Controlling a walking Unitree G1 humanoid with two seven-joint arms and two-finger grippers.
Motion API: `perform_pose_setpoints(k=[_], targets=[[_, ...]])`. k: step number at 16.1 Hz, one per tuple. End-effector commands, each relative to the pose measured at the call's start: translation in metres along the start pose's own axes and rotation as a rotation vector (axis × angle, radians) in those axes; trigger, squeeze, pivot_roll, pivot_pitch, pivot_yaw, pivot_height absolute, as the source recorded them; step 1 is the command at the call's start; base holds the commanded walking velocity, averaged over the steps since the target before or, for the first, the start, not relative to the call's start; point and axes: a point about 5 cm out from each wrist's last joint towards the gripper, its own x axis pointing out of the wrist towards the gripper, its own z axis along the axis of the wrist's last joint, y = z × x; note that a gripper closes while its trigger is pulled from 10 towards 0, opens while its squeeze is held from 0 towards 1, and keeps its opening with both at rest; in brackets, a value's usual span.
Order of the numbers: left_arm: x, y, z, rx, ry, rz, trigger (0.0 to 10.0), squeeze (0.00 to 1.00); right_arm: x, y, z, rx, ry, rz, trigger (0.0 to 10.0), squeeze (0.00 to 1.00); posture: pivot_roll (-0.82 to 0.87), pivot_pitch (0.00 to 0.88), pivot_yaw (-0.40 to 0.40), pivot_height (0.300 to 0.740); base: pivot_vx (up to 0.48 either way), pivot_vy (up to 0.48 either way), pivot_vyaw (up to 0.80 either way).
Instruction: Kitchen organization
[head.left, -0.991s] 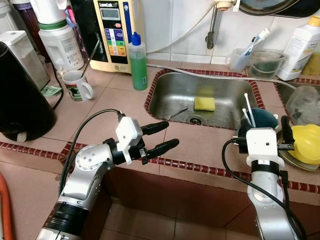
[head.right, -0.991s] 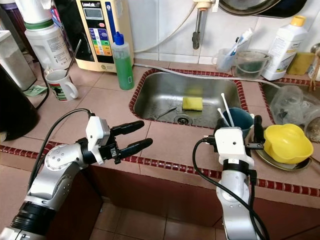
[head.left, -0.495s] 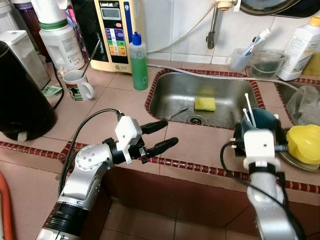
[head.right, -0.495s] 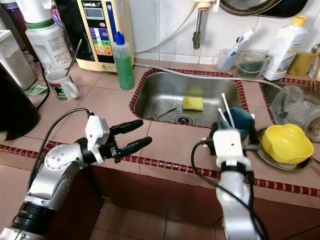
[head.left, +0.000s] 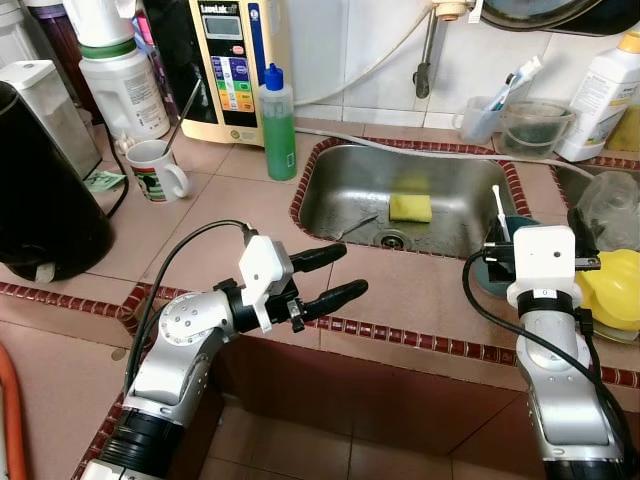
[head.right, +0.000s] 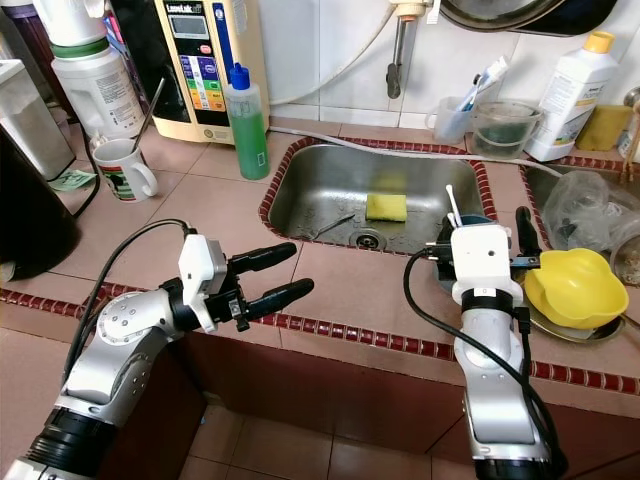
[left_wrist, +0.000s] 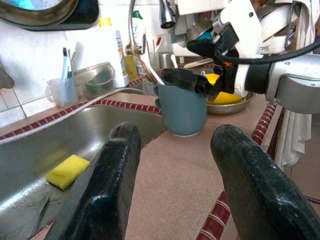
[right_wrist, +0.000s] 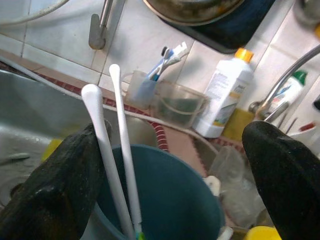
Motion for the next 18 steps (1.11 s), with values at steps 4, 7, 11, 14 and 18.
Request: perform_pose_setpoints(k=[4, 7, 11, 14, 18], targets=[[0.000, -0.001, 0.004, 0.009, -0.007, 0.003, 10.0, 0.00, 0.010, 0.002, -0.005, 0.082, 0.053, 0.034, 10.0, 0.00, -0.12, 0.038, 0.043, 0.740, 0.000, 0.000, 0.00], [-0.002, -0.001, 0.004, 0.012, -0.004, 0.008, 10.0, 0.00, 0.013, 0.001, -0.005, 0.112, 0.064, 0.033, 0.0, 0.00, -0.12, 0.037, 0.042, 0.740, 0.000, 0.000, 0.00], [-0.002, -0.001, 0.005, 0.014, -0.004, 0.011, 10.0, 0.00, 0.013, 0.003, -0.004, 0.122, 0.060, 0.040, 0.0, 0.00, -0.12, 0.037, 0.042, 0.740, 0.000, 0.000, 0.00], [-0.001, -0.001, 0.005, 0.015, -0.007, 0.005, 10.0, 0.00, 0.012, 0.004, -0.004, 0.121, 0.056, 0.041, 0.0, 0.00, -0.12, 0.026, 0.044, 0.740, 0.000, 0.000, 0.00], [0.000, -0.001, 0.006, 0.016, -0.008, -0.003, 10.0, 0.00, 0.012, 0.000, -0.002, 0.102, 0.038, 0.027, 0.0, 0.00, -0.13, 0.024, 0.049, 0.740, 0.000, 0.000, 0.00]])
